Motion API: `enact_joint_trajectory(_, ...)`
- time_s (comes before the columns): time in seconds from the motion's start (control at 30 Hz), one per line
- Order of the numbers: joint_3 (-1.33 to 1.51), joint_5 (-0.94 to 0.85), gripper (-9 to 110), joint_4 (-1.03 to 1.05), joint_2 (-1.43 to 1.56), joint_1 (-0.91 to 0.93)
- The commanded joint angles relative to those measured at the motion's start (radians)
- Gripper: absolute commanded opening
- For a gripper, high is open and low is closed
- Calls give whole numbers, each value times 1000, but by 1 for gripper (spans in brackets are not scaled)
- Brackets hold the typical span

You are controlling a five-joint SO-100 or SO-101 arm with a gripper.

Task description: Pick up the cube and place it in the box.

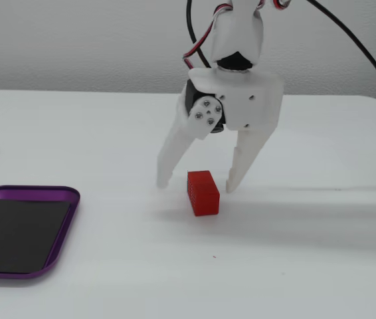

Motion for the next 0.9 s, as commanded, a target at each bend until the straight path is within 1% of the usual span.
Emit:
enact_joint_trajectory(0.0, -20, -32, 29, -43, 6, 54)
enact_joint_trajectory(0.2, -2, -64, 29, -63, 6, 106)
enact_joint_trajectory(0.33, 46, -69, 29, -69, 6, 95)
enact_joint_trajectory(0.53, 135, -58, 29, -158, 6, 94)
enact_joint_trajectory(0.73, 140, -55, 29, -163, 6, 92)
enact_joint_trajectory(0.87, 135, -54, 23, -158, 8, 81)
